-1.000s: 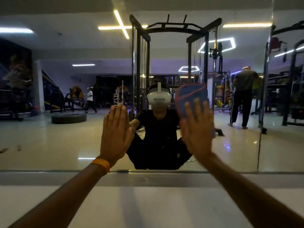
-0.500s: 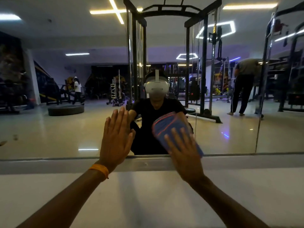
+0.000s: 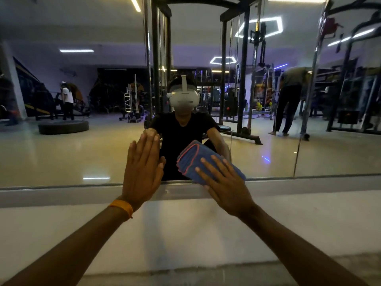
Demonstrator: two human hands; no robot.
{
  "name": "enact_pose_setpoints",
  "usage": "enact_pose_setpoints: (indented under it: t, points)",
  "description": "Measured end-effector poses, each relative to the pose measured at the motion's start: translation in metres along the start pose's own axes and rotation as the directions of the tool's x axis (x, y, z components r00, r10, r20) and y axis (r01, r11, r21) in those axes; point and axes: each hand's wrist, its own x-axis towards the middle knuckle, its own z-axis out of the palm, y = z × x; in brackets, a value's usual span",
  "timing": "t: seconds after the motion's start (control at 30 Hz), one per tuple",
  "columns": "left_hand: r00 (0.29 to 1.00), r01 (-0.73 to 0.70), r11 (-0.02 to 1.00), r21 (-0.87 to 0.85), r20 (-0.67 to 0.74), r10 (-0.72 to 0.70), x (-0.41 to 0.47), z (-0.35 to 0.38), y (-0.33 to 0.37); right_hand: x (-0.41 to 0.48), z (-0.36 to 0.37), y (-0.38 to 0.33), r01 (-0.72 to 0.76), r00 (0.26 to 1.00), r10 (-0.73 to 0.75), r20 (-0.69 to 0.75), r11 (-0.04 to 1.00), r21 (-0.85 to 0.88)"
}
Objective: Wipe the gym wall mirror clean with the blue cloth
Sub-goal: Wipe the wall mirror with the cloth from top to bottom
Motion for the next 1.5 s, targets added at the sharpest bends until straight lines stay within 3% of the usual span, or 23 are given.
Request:
enact_pose_setpoints:
  t: [0.1,0.17,0.23,0.33,0.4,0.47,0.57,0.63,0.7,0.77,0.83,0.9,1.0,1.03,1.1,1.17,1.23,1.3,1.33,1.4,1.43,1.47,1.5]
  points:
    - [0.999,0.030,0.999,-0.016,0.012,-0.030,-0.001,0.007,0.007,-0.019,-0.013,0.032,-0.237,0.968,0.239,-0.081,0.971,0.035]
    - [0.999,0.029,0.999,-0.018,0.018,-0.029,-0.002,0.008,0.006,-0.030,-0.019,0.038,-0.442,0.884,0.456,-0.109,0.888,0.128]
    - [1.000,0.017,1.000,-0.012,0.023,-0.017,-0.002,0.008,0.003,-0.023,-0.018,0.019,-0.532,0.823,0.558,-0.107,0.823,0.199]
    - [1.000,0.014,1.000,0.017,0.003,-0.014,-0.003,0.012,0.002,-0.009,0.002,-0.017,-0.279,0.956,0.288,-0.055,0.951,0.134]
    - [0.999,0.033,0.999,0.024,-0.024,-0.032,-0.003,0.016,0.005,-0.007,0.002,-0.002,-0.085,0.995,0.086,-0.050,0.996,0.030]
    - [0.998,0.050,0.999,0.022,-0.037,-0.049,-0.003,0.021,0.008,-0.007,-0.009,0.038,-0.171,0.976,0.168,-0.139,0.985,-0.009]
    - [0.997,0.062,0.997,0.036,-0.037,-0.061,-0.004,0.025,0.009,-0.009,-0.031,0.091,-0.571,0.761,0.571,-0.309,0.815,0.098]
    - [0.997,0.078,0.996,0.043,-0.032,-0.077,-0.003,0.028,0.012,-0.002,-0.029,0.081,-0.663,0.659,0.696,-0.285,0.716,0.219]
    - [0.994,0.105,0.994,0.041,-0.037,-0.103,-0.001,0.029,0.015,0.006,-0.016,0.046,-0.576,0.762,0.615,-0.205,0.787,0.222]
    - [0.993,0.109,0.994,0.025,-0.048,-0.108,0.001,0.028,0.015,0.004,-0.008,0.030,-0.378,0.906,0.399,-0.139,0.913,0.157]
    - [0.993,0.094,0.995,0.037,-0.074,-0.091,0.001,0.023,0.011,0.005,-0.016,0.050,-0.252,0.953,0.261,-0.157,0.965,0.074]
    - [0.991,0.074,0.995,0.064,-0.117,-0.066,0.007,0.017,0.005,0.024,-0.029,0.082,-0.392,0.881,0.396,-0.261,0.917,0.071]
    - [0.989,0.060,0.996,0.062,-0.137,-0.051,0.035,0.008,-0.003,0.062,-0.048,0.119,-0.688,0.570,0.719,-0.398,0.682,0.247]
    - [0.990,0.053,0.997,0.061,-0.131,-0.045,0.047,0.005,-0.007,0.071,-0.048,0.116,-0.693,0.562,0.725,-0.398,0.675,0.252]
    - [0.992,0.029,0.997,0.070,-0.122,-0.021,0.067,0.002,-0.012,0.074,-0.032,0.088,-0.552,0.750,0.561,-0.351,0.823,0.135]
    - [0.992,0.024,0.997,0.075,-0.129,-0.014,0.081,0.001,-0.012,0.062,-0.019,0.050,-0.278,0.934,0.273,-0.231,0.961,0.011]
    - [0.989,0.047,0.998,0.045,-0.144,-0.040,0.087,0.000,-0.009,0.054,-0.021,0.055,-0.111,0.980,0.098,-0.173,0.992,-0.066]
    - [0.988,0.047,0.998,0.037,-0.149,-0.041,0.087,-0.001,-0.008,0.063,-0.036,0.087,-0.120,0.974,0.092,-0.208,0.985,-0.126]
    - [0.989,0.040,0.998,0.042,-0.143,-0.034,0.087,-0.001,-0.007,0.069,-0.049,0.103,-0.237,0.942,0.208,-0.264,0.968,-0.082]
    - [0.991,0.027,0.999,0.046,-0.129,-0.021,0.086,-0.002,-0.008,0.088,-0.062,0.117,-0.552,0.743,0.558,-0.369,0.823,0.133]
    - [0.992,0.020,0.999,0.040,-0.124,-0.015,0.085,-0.003,-0.009,0.098,-0.060,0.106,-0.626,0.661,0.648,-0.377,0.754,0.199]
    - [0.993,0.009,0.999,0.033,-0.120,-0.005,0.086,-0.005,-0.010,0.104,-0.051,0.086,-0.643,0.646,0.659,-0.385,0.742,0.192]
    - [0.993,-0.003,1.000,0.030,-0.115,0.006,0.085,-0.007,-0.012,0.105,-0.037,0.061,-0.604,0.703,0.615,-0.358,0.782,0.156]
